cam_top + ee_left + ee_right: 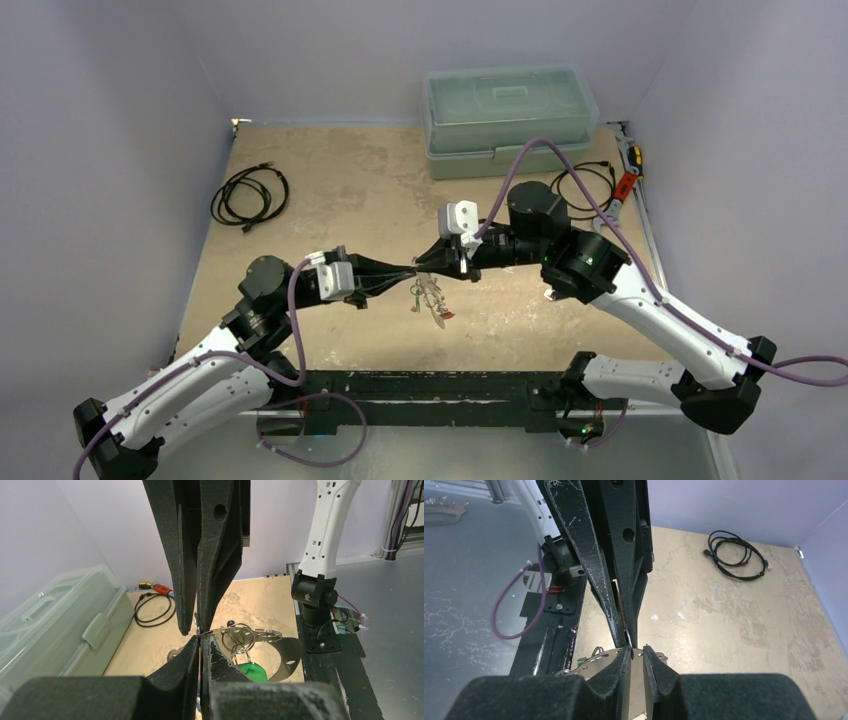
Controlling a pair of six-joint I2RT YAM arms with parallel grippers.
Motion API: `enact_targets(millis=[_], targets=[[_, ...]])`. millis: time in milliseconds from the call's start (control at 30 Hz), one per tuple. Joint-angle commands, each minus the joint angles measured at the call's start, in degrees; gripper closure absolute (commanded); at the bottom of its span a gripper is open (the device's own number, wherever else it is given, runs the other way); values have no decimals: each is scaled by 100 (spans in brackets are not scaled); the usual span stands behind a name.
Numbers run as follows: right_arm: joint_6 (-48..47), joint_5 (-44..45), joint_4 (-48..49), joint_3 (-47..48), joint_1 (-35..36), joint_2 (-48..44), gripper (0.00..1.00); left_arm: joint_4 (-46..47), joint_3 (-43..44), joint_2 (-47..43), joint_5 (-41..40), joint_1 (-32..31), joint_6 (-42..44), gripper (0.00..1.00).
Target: Put the keys on the keyring
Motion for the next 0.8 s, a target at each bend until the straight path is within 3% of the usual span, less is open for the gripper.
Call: enact_targets(millis=[0,267,500,667,767], targets=[[-18,-358,94,67,53,138,83,301,209,-7,208,-43,56,100],[-39,-598,90,50,62,239,85,386,191,80,241,-35,-5,100],[-62,-679,13,35,62,287,74,361,208,107,248,-41,3,100],[-75,-758,-34,43,62,320,80,354,208,129,241,-39,1,100],[-96,-801,-79,48,62,347,90,347,204,142,226,-37,-6,100]])
